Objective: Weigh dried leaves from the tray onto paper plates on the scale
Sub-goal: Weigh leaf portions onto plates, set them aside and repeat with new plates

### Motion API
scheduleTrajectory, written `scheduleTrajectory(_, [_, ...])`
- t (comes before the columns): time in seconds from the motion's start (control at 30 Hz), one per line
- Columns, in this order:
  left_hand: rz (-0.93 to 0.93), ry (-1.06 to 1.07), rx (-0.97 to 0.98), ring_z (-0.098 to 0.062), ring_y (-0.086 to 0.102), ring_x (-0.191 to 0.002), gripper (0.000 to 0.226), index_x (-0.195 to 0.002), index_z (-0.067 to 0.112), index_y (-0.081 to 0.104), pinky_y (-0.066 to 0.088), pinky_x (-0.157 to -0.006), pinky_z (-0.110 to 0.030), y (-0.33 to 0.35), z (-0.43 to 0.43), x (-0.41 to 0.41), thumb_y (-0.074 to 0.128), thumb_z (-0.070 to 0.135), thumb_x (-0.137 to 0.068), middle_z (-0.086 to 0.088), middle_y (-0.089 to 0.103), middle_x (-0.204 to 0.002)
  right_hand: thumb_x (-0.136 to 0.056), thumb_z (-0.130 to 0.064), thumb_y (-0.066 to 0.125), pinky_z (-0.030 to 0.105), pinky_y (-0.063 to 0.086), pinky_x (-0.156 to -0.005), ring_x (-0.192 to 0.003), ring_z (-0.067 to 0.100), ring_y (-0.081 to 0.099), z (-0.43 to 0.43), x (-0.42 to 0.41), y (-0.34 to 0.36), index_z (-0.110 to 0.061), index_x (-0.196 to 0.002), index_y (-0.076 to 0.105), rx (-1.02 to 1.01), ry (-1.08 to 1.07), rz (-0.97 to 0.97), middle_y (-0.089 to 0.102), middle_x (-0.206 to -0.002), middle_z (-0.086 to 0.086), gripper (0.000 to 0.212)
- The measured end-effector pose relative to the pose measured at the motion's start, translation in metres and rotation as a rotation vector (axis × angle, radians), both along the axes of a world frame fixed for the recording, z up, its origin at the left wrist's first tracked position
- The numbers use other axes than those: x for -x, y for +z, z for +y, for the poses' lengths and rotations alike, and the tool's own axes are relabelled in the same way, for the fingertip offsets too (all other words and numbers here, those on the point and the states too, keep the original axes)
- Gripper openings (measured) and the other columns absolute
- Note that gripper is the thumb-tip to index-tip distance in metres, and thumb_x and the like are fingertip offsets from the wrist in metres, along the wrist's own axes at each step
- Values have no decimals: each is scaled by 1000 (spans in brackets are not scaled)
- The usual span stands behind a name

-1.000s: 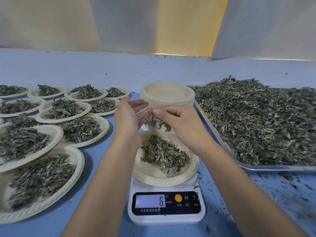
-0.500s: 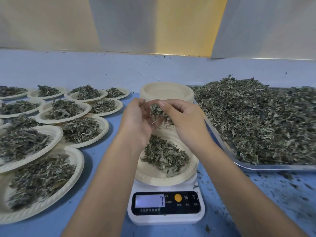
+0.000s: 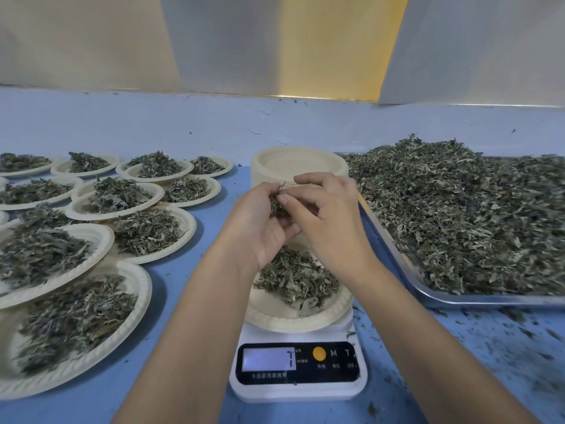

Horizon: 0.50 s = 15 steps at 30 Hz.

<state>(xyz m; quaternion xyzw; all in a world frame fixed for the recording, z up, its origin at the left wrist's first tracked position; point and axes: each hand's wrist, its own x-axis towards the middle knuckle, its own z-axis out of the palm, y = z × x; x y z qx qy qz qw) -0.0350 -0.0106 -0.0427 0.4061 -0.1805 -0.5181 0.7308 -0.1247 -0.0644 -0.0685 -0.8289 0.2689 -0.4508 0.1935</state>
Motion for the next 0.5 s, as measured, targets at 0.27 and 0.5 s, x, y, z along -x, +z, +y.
scheduleTrajectory(0.27, [292,-16,15,-29,63,-91,29,-117,-4,50,55,-73,-41,0,0,2,39,18,-101,-22,61,-101,-97,-26,50,28,33,-109,-120,7,50,6,-4,2,-20,-114,68,-346,187,-210,64,-114,-9,25])
scheduleTrajectory(0.5, [432,40,81,-29,61,-83,32,-84,-6,55,45,-100,-40,7,-8,18,36,13,-101,-21,62,-82,-98,-27,45,16,50,-75,-82,-2,65,4,-1,16,-19,-89,65,-928,308,-671,67,-84,-5,22])
